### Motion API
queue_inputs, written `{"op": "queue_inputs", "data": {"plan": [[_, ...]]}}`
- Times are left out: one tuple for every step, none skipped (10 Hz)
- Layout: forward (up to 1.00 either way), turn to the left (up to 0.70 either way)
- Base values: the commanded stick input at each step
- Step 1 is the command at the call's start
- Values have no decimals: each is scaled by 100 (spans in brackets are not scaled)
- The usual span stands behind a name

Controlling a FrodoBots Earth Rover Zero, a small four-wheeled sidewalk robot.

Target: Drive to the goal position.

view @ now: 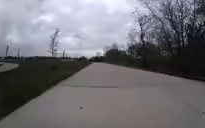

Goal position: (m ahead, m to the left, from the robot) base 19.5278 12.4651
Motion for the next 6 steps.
{"op": "queue_inputs", "data": {"plan": [[100, 0], [100, 0], [100, 0], [100, 0], [100, 0], [100, 0]]}}
